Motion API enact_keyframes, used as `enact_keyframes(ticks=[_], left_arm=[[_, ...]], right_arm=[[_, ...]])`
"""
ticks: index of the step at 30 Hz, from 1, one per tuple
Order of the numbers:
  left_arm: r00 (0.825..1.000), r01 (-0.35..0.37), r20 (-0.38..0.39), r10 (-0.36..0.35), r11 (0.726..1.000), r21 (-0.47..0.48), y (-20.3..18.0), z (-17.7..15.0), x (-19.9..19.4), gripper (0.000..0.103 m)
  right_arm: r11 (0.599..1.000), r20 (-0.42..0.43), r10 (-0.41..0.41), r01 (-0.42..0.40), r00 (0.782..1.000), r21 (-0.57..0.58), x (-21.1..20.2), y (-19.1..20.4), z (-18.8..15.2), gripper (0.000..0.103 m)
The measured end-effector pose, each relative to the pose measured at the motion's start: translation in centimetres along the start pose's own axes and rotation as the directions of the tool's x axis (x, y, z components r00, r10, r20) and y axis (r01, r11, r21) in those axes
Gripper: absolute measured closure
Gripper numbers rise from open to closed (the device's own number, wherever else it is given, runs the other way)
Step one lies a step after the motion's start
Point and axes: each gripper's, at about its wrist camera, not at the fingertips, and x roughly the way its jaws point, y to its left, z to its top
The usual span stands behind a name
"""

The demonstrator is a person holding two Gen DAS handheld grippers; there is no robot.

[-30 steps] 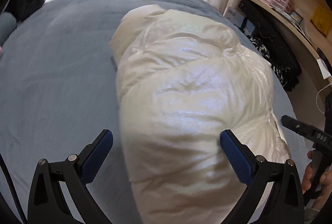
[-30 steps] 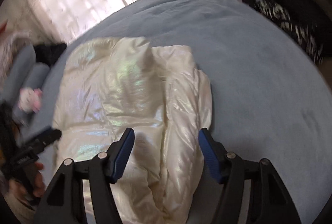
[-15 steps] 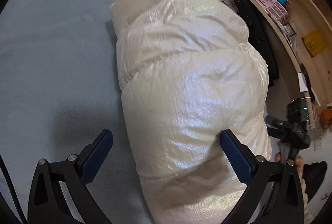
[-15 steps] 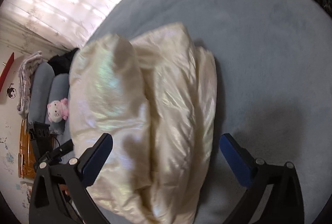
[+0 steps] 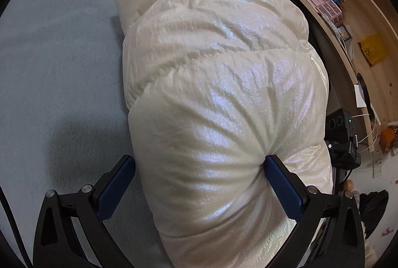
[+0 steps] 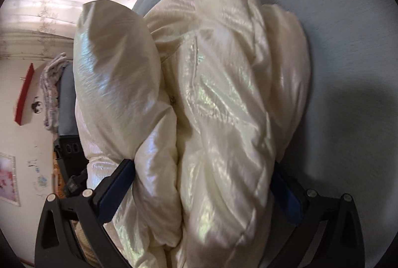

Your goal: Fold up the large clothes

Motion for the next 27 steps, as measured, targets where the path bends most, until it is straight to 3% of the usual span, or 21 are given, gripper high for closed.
enact_keyframes(ticks=[5, 9, 14, 24, 27], left_arm=[[1.000, 0.003, 0.014, -0.004, 0.999, 0.035, -1.0, -0.3, -1.1, 0.001], [0.997, -0.076, 0.036, 0.073, 0.992, 0.101, -2.3, -0.6, -1.4, 0.001], [0.986, -0.152, 0.086, 0.140, 0.975, 0.161, -3.5, -0.8, -2.0, 0.001], [0.989, -0.130, 0.091, 0.118, 0.983, 0.134, -4.1, -0.3, -1.4, 0.001], [0.992, -0.097, 0.089, 0.087, 0.989, 0.112, -4.5, 0.0, -0.8, 0.001]], right_arm=[[0.991, -0.012, 0.108, -0.109, 0.994, -0.083, -0.6, 0.1, -0.1, 0.000], [0.991, -0.048, 0.043, -0.049, 0.998, -0.127, 0.3, 0.8, 0.1, 0.000], [0.997, -0.080, 0.010, -0.016, 0.997, -0.071, 1.7, 0.5, 1.1, 0.000], [0.996, 0.022, 0.008, -0.006, 1.000, -0.092, 1.0, 0.1, -0.4, 0.001], [0.993, 0.054, 0.010, -0.003, 0.999, -0.115, 0.6, 1.2, -0.9, 0.010]])
